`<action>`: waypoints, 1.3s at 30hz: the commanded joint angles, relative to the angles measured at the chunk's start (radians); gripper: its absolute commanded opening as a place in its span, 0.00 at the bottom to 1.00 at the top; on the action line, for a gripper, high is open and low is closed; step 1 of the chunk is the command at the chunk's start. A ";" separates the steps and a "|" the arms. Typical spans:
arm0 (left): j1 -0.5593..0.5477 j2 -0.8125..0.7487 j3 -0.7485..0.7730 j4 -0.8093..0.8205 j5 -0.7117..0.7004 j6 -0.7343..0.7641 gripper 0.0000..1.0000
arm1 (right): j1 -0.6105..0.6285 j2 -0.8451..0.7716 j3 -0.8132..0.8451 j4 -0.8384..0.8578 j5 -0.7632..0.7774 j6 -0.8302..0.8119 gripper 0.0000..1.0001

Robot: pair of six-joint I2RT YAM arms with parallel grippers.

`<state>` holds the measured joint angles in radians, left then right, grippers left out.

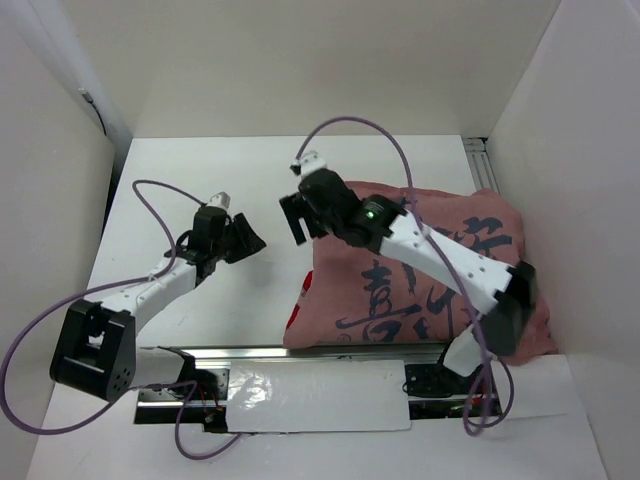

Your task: Put the pillow into the pillowcase

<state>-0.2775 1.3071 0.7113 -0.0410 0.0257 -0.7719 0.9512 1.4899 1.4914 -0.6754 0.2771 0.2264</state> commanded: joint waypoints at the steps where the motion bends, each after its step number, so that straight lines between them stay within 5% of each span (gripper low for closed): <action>1: -0.009 -0.061 -0.068 0.168 0.190 0.060 0.60 | -0.084 0.195 0.136 0.006 0.194 -0.041 0.87; 5: -0.057 -0.085 -0.102 0.272 0.301 0.118 0.60 | -0.250 0.401 0.382 0.034 0.059 -0.119 0.85; 9: -0.104 -0.106 -0.133 0.273 0.394 0.206 0.60 | -0.287 0.616 0.535 0.046 -0.144 -0.481 0.85; 15: -0.137 -0.256 -0.280 0.228 0.520 0.264 0.62 | -0.331 0.815 0.796 -0.030 -0.208 -0.693 0.85; 18: -0.169 -0.410 -0.380 0.190 0.588 0.264 0.82 | -0.342 0.880 0.823 -0.030 -0.208 -0.732 0.85; 19: -0.169 -0.455 -0.422 0.172 0.609 0.254 0.98 | -0.342 0.903 0.823 -0.050 -0.226 -0.766 0.84; 25: -0.239 -0.745 -0.535 0.026 0.629 0.168 1.00 | -0.351 0.937 0.816 -0.148 -0.240 -0.776 0.77; 29: -0.259 -0.795 -0.587 0.065 0.654 0.145 1.00 | -0.351 0.937 0.765 -0.080 -0.140 -0.730 0.61; 30: -0.259 -0.757 -0.598 0.084 0.654 0.145 1.00 | -0.351 0.949 0.765 -0.054 -0.106 -0.708 0.38; 34: -0.291 -0.577 -0.580 0.153 0.622 0.166 1.00 | -0.339 0.949 0.788 0.062 -0.003 -0.633 0.00; 39: -0.365 -0.387 -0.535 0.286 0.560 0.177 1.00 | -0.289 0.847 0.790 0.218 0.054 -0.598 0.00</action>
<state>-0.6041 0.8547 0.1333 0.1204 0.6281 -0.6071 0.6201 2.4428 2.2623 -0.6407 0.2581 -0.4118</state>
